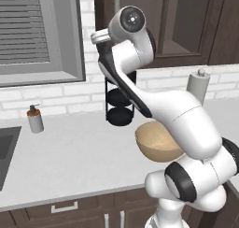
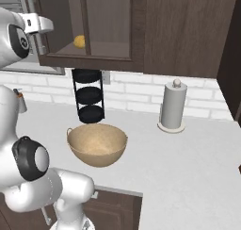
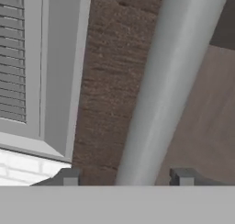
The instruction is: Open the cabinet, pick up the bread from the cabinet and place it in the basket. Then move the basket to the dining counter.
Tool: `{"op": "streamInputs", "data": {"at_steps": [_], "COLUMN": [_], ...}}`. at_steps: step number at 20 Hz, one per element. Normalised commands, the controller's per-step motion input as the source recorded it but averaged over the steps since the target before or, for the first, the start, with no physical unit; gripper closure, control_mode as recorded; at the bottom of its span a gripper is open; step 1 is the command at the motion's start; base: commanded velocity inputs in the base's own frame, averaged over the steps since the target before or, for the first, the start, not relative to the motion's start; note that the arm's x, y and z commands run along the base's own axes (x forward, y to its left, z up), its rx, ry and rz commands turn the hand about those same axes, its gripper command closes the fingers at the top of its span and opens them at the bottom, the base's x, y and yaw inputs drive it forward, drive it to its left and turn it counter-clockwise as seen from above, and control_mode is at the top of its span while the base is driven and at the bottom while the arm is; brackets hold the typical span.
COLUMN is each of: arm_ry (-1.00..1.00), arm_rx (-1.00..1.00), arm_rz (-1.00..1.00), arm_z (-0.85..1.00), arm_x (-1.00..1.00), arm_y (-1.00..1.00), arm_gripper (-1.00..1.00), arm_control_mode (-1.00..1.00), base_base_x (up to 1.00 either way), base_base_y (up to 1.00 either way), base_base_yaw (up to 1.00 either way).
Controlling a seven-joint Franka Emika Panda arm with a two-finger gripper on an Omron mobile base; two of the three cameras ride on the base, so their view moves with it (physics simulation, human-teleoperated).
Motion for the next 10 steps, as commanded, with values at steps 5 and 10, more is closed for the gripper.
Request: {"op": "streamInputs", "data": {"at_steps": [5,10], "arm_ry": [0.0,0.0], "arm_rx": [0.01,0.1], "arm_rz": [0.13,0.15], "arm_z": [0.0,-0.1], "arm_x": [0.27,0.36], "arm_y": [0.0,0.0], "arm_gripper": [1.0,1.0], "arm_control_mode": [-1.0,-1.0], "base_base_x": [0.0,0.0], "base_base_y": [0.0,0.0], "base_base_yaw": [0.0,0.0]}}
